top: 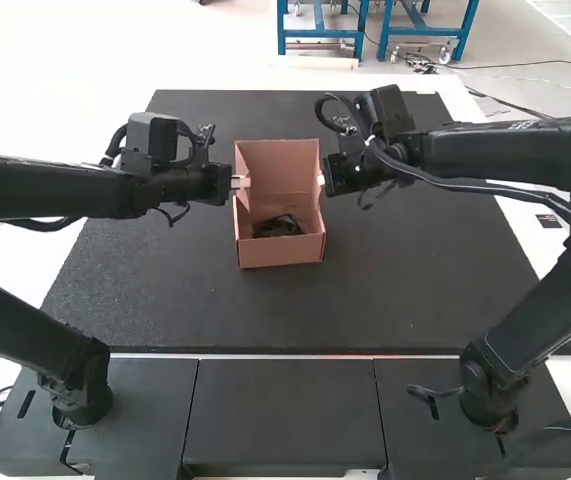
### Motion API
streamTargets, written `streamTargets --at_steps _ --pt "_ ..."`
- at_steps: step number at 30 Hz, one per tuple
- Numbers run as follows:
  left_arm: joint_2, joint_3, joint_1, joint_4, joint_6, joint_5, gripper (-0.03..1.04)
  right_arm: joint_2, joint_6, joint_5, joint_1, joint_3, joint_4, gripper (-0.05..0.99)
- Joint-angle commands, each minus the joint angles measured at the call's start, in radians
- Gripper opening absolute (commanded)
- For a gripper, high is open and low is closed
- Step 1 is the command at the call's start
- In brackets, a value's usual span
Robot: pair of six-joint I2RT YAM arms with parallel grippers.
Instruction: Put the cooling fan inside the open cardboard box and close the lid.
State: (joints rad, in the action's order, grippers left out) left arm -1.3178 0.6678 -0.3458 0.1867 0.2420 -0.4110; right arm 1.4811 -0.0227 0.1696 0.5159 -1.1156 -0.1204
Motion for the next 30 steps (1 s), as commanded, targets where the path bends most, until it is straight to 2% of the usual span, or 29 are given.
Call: streamTargets --at_steps 1,6,13,19,30 --pt "0.040 -0.019 -0.025 0.010 0.025 -0.012 0.03 -0.045 -0.013 0.031 0.029 0.033 0.001 -0.02" --pt "0.078 -0.040 -0.021 -0.018 0.025 -0.009 0.03 -0.077 -0.026 0.031 0.053 0.073 0.005 -0.02" --pt "0.141 -0.076 0.002 -0.069 0.002 -0.009 0.03 -0.096 -0.029 0.034 0.056 0.096 0.007 -0.02" --pt "0.193 -0.131 0.004 -0.099 -0.024 -0.009 0.04 -0.117 -0.029 0.033 0.072 0.132 0.008 -0.02" --pt "0.261 -0.240 0.001 -0.084 -0.024 -0.009 0.04 -0.165 -0.037 0.031 0.090 0.250 0.057 -0.01"
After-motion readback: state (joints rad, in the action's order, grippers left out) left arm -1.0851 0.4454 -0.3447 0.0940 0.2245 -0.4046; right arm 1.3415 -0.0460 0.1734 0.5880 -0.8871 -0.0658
